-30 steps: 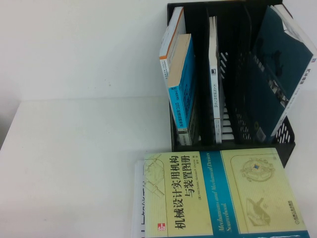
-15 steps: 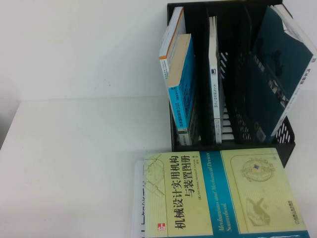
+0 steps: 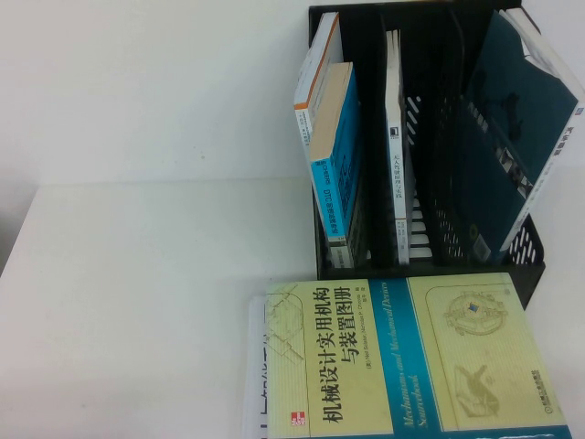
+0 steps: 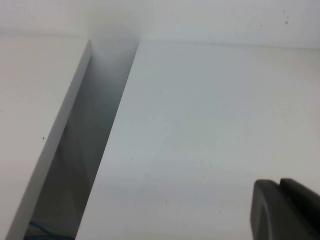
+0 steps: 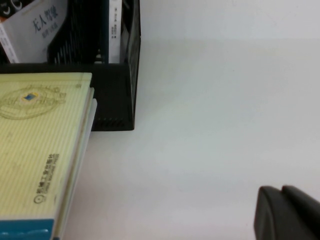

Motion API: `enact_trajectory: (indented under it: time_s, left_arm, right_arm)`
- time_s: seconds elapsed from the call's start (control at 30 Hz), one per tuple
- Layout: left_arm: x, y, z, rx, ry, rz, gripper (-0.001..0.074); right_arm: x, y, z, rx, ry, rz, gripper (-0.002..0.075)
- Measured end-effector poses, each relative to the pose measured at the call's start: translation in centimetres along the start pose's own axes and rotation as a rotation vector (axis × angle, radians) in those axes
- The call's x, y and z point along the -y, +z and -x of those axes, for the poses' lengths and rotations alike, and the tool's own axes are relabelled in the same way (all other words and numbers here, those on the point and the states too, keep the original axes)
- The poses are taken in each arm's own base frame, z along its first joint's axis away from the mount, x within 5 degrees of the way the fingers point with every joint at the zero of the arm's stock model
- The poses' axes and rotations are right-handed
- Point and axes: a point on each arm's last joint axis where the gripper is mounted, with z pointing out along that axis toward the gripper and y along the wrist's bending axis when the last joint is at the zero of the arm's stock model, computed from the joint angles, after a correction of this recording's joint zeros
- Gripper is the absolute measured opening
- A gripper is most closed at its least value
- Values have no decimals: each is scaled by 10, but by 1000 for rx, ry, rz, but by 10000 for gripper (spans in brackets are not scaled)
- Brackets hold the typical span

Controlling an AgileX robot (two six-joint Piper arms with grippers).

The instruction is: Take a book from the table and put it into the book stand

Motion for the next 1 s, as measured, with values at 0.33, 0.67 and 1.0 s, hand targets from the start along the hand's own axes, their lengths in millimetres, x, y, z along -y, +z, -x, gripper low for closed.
enact_trajectory:
  time_s: [0.33, 0.67, 1.0]
  left_arm:
    - [0, 0, 10, 128, 0, 1, -2]
    - [0, -13, 46, 548, -9, -2, -4]
    - [0, -23, 60, 739, -9, -3, -4]
  right_arm:
    - [-1, 0, 9, 115, 0, 7, 8]
    - [-3, -12, 45, 536, -1, 32, 8]
    - [-4, -34, 70, 907, 140, 124, 8]
